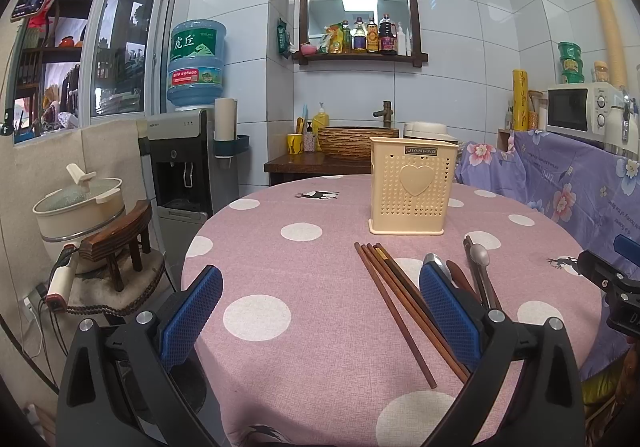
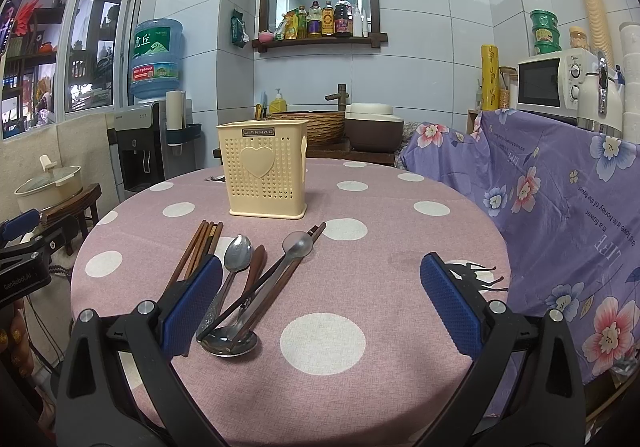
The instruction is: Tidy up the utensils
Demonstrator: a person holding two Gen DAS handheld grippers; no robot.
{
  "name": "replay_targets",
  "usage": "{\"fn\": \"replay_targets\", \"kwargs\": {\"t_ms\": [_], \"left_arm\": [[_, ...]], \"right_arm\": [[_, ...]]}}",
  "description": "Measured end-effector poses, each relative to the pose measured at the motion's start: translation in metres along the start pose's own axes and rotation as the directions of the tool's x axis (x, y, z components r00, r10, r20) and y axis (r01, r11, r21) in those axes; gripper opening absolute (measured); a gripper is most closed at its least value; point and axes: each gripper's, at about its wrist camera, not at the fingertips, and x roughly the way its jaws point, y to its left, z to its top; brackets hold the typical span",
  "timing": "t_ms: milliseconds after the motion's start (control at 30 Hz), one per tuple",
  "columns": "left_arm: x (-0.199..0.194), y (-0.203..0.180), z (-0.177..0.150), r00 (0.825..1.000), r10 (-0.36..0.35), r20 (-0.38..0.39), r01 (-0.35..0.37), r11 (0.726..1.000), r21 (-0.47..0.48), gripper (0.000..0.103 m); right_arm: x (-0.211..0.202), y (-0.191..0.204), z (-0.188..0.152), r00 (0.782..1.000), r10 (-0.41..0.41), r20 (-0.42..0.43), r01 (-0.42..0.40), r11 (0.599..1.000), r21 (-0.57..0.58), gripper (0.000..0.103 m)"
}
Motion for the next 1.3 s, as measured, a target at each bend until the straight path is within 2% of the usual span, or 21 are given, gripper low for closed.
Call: {"fn": "replay_targets", "kwargs": {"t_ms": [300, 500, 800, 867, 933, 1067, 1200, 1300], "left_arm": [[0.001, 0.003, -0.003, 1.000, -0.002, -0.008, 0.002, 1.000, 0.000, 0.098], [0.012, 0.006, -0.003, 0.999, 0.004, -0.052, -0.004, 1.000, 0.004, 0.098], [0.062, 0.007, 0.015, 0.978, -0.035, -0.207, 0.045, 0.998, 0.043, 0.098], [0.075, 0.002, 0.017, 0.968, -0.055, -0.245, 0.072, 0.996, 0.060, 0.091], [0.087, -0.002, 0.019, 0.954, -0.073, -0.291, 0.096, 0.993, 0.066, 0.083], [0.105, -0.005, 0.021, 0.934, -0.099, -0.343, 0.118, 0.993, 0.033, 0.072], [0.112, -0.005, 0.021, 0.931, -0.096, -0.353, 0.105, 0.994, 0.009, 0.069], [0.114, -0.006, 0.020, 0.930, -0.087, -0.356, 0.099, 0.995, 0.015, 0.069]], "right_arm": [[0.006, 0.002, -0.003, 1.000, 0.002, -0.027, -0.002, 1.000, 0.001, 0.098], [0.015, 0.000, -0.001, 0.997, 0.008, -0.073, -0.009, 1.000, -0.004, 0.098], [0.060, -0.008, 0.015, 0.978, 0.023, -0.209, -0.017, 0.999, 0.031, 0.098], [0.071, -0.009, 0.019, 0.972, 0.036, -0.231, -0.027, 0.999, 0.043, 0.098], [0.084, -0.008, 0.025, 0.966, 0.049, -0.254, -0.037, 0.998, 0.051, 0.098], [0.117, 0.000, 0.036, 0.942, 0.099, -0.319, -0.081, 0.994, 0.070, 0.087], [0.151, 0.007, 0.033, 0.905, 0.113, -0.410, -0.077, 0.992, 0.104, 0.078], [0.171, 0.009, 0.031, 0.886, 0.116, -0.449, -0.059, 0.988, 0.140, 0.072]]}}
